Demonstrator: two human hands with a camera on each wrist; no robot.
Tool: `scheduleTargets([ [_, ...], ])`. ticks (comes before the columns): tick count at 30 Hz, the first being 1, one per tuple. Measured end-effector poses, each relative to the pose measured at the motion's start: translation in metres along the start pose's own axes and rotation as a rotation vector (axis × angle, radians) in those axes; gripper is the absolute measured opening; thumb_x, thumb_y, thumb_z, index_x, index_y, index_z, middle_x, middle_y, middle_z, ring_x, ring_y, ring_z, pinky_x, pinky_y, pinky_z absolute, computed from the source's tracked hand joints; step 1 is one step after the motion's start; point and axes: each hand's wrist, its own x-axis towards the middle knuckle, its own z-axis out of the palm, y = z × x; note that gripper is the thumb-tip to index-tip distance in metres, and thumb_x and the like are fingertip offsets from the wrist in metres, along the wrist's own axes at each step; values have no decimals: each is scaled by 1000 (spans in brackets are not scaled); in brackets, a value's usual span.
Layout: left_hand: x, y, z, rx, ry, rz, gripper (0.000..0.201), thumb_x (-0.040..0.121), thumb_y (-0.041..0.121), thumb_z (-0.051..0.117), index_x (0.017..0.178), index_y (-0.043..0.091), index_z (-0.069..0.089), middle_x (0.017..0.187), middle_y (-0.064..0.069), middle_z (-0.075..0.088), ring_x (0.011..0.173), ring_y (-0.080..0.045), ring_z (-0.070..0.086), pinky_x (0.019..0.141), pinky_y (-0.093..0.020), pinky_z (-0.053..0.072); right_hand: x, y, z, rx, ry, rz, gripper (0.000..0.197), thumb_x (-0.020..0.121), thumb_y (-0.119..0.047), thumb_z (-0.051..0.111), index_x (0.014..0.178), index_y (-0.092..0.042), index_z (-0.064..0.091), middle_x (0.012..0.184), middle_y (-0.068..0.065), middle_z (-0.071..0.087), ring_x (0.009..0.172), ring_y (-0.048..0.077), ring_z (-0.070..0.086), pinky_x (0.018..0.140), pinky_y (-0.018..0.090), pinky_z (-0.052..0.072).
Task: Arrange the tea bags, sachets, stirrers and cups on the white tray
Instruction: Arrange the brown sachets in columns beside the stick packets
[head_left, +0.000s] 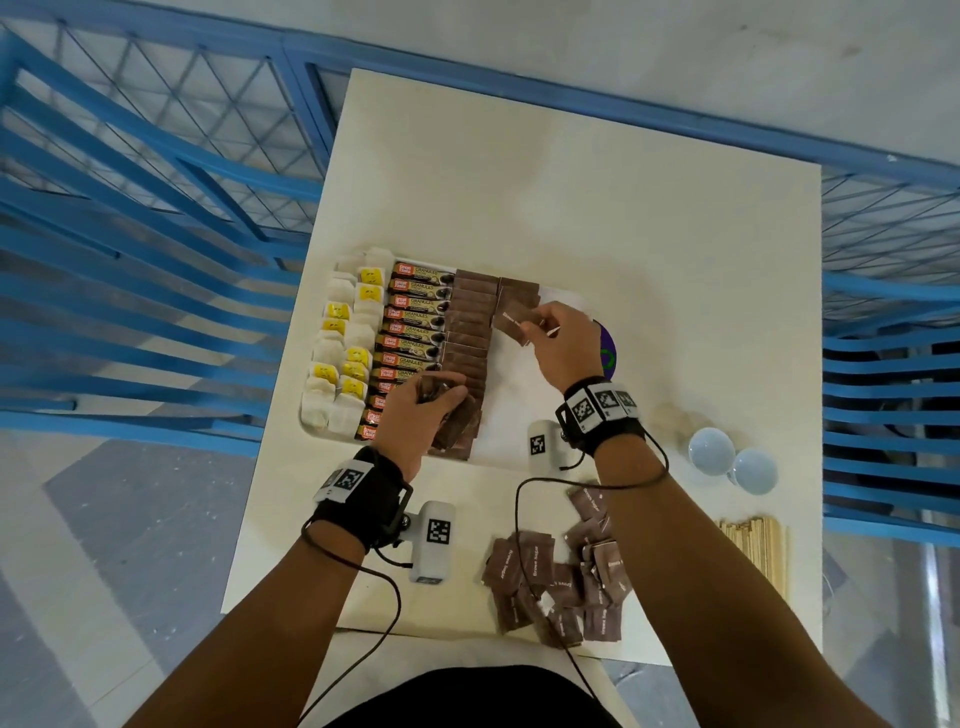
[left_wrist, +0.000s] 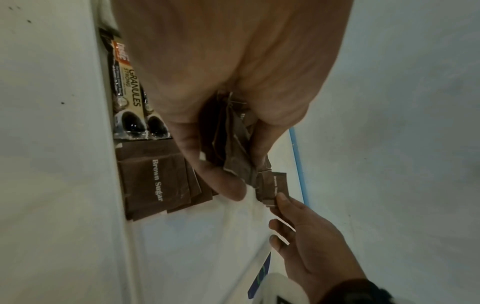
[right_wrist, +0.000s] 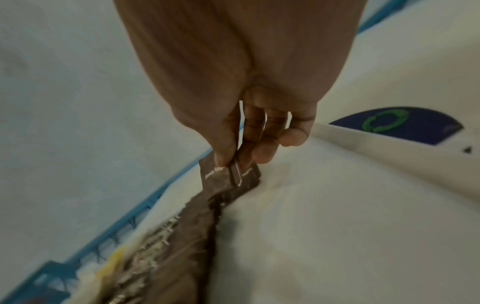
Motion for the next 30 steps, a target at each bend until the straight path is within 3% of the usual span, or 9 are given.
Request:
scheduleTargets([
  [4, 0, 0, -5, -24, 9, -26, 16, 94, 11, 71, 109, 15, 74, 103, -18, 76, 88, -35, 76, 63, -43, 63, 16, 6, 6, -135, -16, -4, 15, 94, -22, 69, 104, -12, 72, 88, -3, 65, 67, 0, 51, 62, -5, 34],
  [5, 0, 0, -6, -31, 13, -32, 17, 94, 12, 71, 110, 14, 74, 103, -18, 76, 88, -36, 76, 61, -42, 63, 18, 7, 8, -158, -14, -7, 16, 94, -23, 69, 105, -12, 72, 90, -1, 65, 67, 2, 51, 60, -5, 32],
  [9, 2, 0, -10, -36, 40, -51, 18, 94, 11, 71, 112, 12, 74, 101, -17, 76, 83, -34, 76, 55, -39, 61, 25, 5, 14, -206, 66, -21, 15, 89, -25, 75, 99, -15, 72, 94, 3, 66, 75, 11, 56, 60, 5, 30],
  [13, 4, 2, -11, -43, 43, -60, 20, 94, 11, 71, 113, 10, 73, 97, -16, 76, 80, -32, 76, 53, -38, 60, 30, 7, 19, -141, 129, -20, 19, 81, -23, 82, 93, -15, 70, 85, 0, 66, 75, 14, 62, 76, 27, 53],
  [17, 5, 4, -9, -75, 21, -75, 15, 94, 11, 70, 109, 13, 74, 93, -13, 76, 77, -30, 75, 54, -37, 60, 33, 9, 21, -94, 143, -15, 23, 79, -22, 84, 93, -17, 67, 80, -2, 66, 72, 14, 65, 74, 31, 59],
  [19, 6, 4, -9, -89, -11, -96, 18, 96, 6, 65, 111, 13, 72, 95, -14, 75, 81, -30, 74, 59, -40, 61, 33, 10, 20, -57, 148, -11, 25, 79, -19, 84, 95, -17, 65, 79, 0, 67, 72, 15, 66, 71, 29, 59],
  [22, 7, 3, -8, -93, -77, -124, 37, 93, -10, 51, 119, 10, 68, 98, -18, 72, 89, -35, 72, 77, -52, 62, 29, 11, 18, -26, 163, -4, 23, 83, -17, 81, 100, -16, 64, 84, 1, 68, 73, 13, 66, 66, 17, 52],
  [26, 4, 4, -5, -123, -135, -86, 38, 95, -15, 52, 120, 10, 65, 100, -15, 75, 87, -31, 75, 65, -39, 62, 7, 6, 12, 1, 228, -32, 10, 91, -17, 70, 100, -17, 65, 87, -4, 67, 71, 6, 62, 64, 16, 49],
  [30, 2, 5, -1, -169, -143, -46, 32, 94, -10, 61, 118, 10, 65, 106, -14, 76, 90, -31, 75, 68, -40, 63, -27, -6, 14, 82, 9, -51, 7, 97, -23, 63, 100, -21, 69, 87, -12, 68, 76, -1, 63, 66, 6, 46],
])
